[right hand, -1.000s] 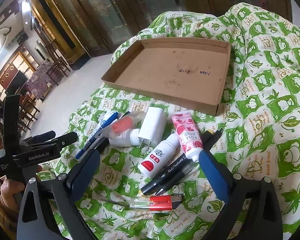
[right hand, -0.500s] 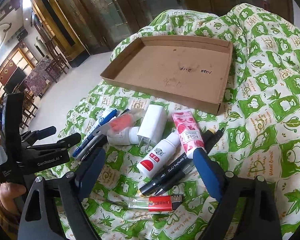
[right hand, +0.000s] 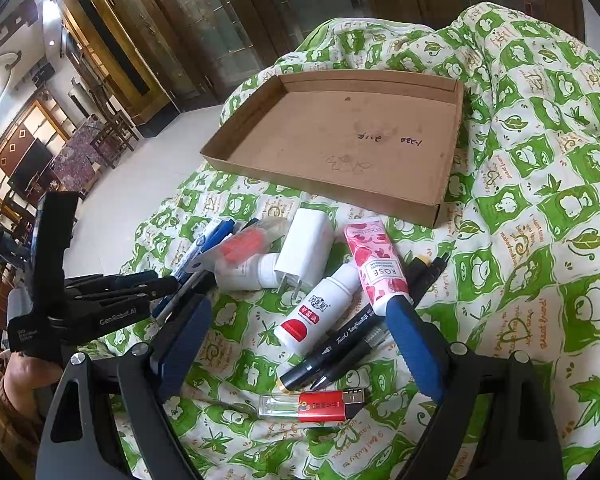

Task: Organize rigid objects
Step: 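Close the left tool around the white toothpaste tube and markers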

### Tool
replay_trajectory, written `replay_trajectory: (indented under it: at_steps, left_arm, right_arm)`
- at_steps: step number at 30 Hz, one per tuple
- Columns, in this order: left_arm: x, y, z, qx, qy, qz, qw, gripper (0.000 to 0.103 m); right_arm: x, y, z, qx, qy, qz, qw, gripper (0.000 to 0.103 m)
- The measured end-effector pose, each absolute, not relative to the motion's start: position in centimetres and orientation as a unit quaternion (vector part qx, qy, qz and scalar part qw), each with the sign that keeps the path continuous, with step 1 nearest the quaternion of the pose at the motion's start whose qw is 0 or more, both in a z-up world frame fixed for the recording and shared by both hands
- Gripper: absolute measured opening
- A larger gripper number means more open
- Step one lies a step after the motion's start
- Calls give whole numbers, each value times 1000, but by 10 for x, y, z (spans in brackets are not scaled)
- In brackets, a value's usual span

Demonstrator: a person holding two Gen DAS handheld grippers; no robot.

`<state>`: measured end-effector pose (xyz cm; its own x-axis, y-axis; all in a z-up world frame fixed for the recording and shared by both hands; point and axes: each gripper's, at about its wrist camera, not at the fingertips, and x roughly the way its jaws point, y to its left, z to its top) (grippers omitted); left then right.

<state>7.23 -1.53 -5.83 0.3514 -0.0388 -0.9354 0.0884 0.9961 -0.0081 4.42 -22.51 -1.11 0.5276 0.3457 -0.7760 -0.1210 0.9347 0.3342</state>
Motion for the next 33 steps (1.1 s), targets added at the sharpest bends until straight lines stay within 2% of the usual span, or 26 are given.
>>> replay_trajectory:
  at_steps: [17, 25, 29, 33]
  left_arm:
    - [121, 24, -68, -92, 567, -51, 817, 34]
    - [122, 40, -67, -120, 549, -42, 826, 35]
    - [127, 24, -73, -61, 553, -36, 830, 40]
    - [130, -7, -78, 45, 540, -22, 840, 39]
  right_arm:
    - [52, -220, -11, 116, 481, 141, 857, 89]
    - [85, -216, -3, 155, 492, 163, 841, 89]
    - [104, -202, 2, 167, 493, 177, 836, 89]
    - [124, -193, -6, 220, 517, 195, 804, 88]
